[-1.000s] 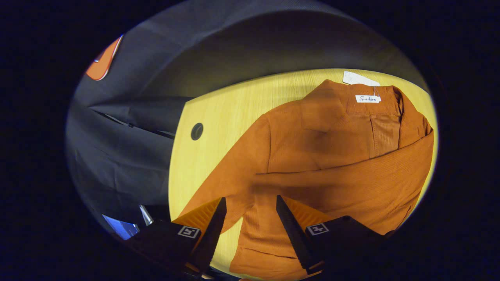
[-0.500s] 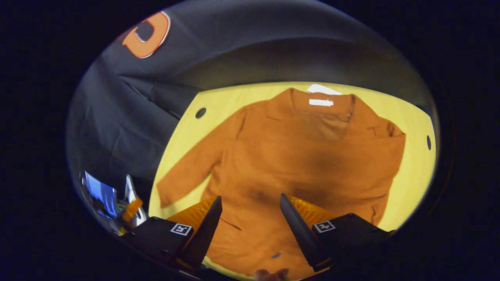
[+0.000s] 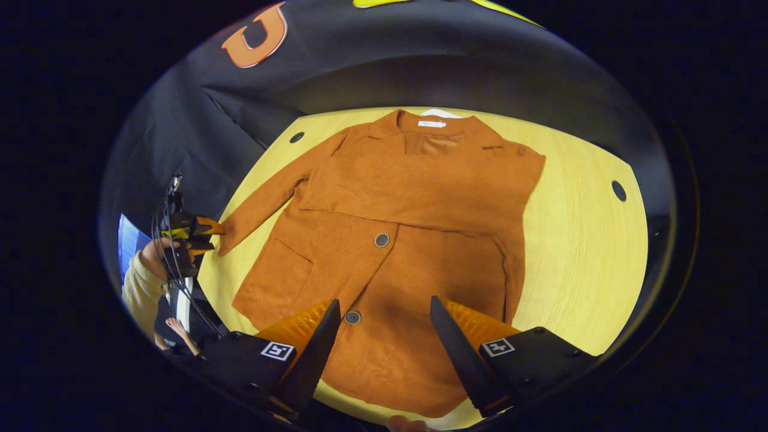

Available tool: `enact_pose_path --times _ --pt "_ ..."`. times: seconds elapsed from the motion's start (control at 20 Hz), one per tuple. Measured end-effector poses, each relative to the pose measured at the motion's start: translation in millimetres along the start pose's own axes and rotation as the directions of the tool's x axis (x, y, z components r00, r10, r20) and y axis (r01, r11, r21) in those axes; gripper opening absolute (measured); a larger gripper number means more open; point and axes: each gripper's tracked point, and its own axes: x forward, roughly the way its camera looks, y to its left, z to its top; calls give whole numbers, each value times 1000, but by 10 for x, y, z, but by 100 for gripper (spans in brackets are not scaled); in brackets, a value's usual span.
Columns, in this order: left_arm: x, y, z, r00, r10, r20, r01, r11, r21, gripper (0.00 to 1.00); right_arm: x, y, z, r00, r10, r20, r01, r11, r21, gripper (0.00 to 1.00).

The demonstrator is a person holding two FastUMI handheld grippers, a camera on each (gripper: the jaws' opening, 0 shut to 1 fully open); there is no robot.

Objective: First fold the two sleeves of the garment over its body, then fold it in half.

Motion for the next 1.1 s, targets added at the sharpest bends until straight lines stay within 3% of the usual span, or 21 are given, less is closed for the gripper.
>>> enact_pose_path --times 0.05,0.25,0.3,0.35,0.4,0.45,0.65,0.75,0.85,0.9,0.95,1.1 --pt "-55 -28 47 1000 -9 8 9 1000 20 99 2 -1 -35 1000 9 -1 -9 1000 15 97" --pt "51 -98 29 996 -19 -88 25 997 71 94 -51 9 -170 1000 4 -20 -4 1000 -1 97" --pt "50 -130 37 992 -18 -127 26 998 61 83 -49 20 -182 1000 9 -19 -9 1000 -9 97" --pt "39 -129 22 985 -20 -173 32 997 66 87 -47 48 -223 1000 22 -13 -22 1000 -14 97" --pt "67 -98 27 978 -24 -208 40 997 72 80 -57 57 -264 1000 23 -9 -23 1000 -12 94" --pt "70 -95 25 969 -24 -244 44 996 74 78 -91 36 -327 1000 20 -12 -20 1000 -3 98" --pt "53 -83 74 945 -39 -324 68 994 80 70 -78 -114 -522 1000 0 -17 1 1000 31 98" --pt "29 -77 92 937 -49 -346 79 994 72 51 -91 -187 -632 1000 2 -14 -1 998 62 97" --pt "70 -8 77 934 -81 -347 105 993 50 43 -110 -245 -740 1000 20 -11 -19 995 102 98" --pt "97 -50 74 931 -115 -346 128 992 16 29 -144 -303 -798 1000 22 -5 -21 992 120 97" --pt "66 -64 90 930 -128 -345 137 991 1 7 -173 -345 -833 1000 22 2 -22 991 133 97" --pt "-20 -43 29 923 -139 -360 145 989 -9 4 -305 -501 -1002 1000 9 14 -11 988 152 97"
